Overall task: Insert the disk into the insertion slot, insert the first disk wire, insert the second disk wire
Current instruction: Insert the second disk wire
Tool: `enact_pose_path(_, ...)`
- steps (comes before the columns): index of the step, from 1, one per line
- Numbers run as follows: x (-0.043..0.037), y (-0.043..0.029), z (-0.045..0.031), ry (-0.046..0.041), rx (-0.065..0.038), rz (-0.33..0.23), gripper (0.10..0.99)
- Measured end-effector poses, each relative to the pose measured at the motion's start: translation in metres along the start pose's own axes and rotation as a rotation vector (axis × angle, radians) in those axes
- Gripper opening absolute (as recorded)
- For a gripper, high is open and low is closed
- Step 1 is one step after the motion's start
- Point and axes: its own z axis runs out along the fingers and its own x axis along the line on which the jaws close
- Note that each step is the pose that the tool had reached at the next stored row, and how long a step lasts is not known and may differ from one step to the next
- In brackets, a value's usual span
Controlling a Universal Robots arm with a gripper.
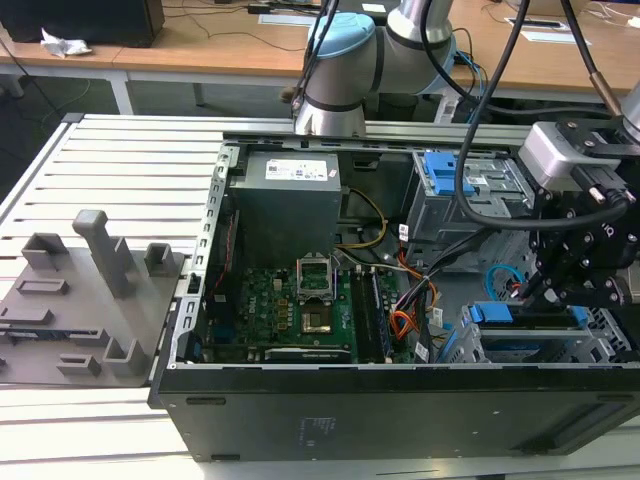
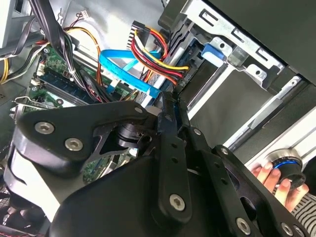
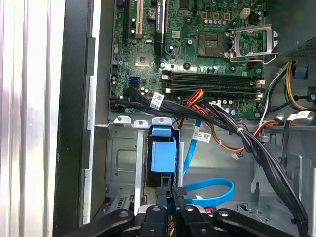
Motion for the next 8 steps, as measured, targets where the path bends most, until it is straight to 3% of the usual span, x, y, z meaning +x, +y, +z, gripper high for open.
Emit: enact_pose_path(8,0.0000,-0.0020,0.0006,-0.0010,0.000,0.000,0.161)
